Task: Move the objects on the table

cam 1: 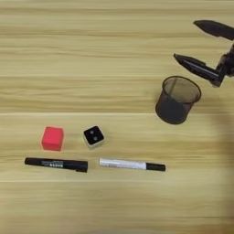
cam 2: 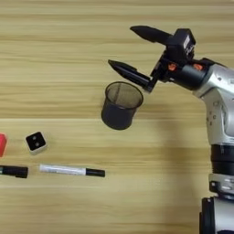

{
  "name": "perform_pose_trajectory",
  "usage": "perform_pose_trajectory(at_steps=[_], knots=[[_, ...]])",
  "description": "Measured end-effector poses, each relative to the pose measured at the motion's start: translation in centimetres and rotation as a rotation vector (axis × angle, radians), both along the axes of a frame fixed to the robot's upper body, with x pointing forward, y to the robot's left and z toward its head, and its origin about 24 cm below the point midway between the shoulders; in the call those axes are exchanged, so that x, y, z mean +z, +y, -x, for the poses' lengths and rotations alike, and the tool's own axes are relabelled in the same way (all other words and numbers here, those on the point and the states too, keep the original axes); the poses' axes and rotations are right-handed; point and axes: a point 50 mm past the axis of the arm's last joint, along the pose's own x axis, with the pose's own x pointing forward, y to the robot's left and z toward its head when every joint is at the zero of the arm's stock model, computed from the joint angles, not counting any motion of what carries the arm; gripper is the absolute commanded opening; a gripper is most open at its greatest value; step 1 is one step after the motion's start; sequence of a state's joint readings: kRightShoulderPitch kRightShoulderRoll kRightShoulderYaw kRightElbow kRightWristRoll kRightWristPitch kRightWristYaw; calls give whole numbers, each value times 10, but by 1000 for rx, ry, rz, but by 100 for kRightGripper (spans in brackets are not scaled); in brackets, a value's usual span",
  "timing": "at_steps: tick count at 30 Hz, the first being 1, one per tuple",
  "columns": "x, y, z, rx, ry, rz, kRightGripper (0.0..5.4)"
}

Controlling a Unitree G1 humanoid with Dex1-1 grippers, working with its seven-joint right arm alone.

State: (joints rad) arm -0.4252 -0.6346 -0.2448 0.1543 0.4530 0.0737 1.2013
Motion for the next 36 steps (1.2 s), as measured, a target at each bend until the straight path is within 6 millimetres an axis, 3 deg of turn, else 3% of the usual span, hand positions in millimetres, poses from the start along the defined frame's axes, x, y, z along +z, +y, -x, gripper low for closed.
perform_pose_trajectory(at_steps=[7, 21, 36], knots=[[-13, -12, 1, 36, 55, 36, 535], [-60, -44, 3, 12, 230, 124, 535], [-75, -60, 9, 36, 239, 124, 535]])
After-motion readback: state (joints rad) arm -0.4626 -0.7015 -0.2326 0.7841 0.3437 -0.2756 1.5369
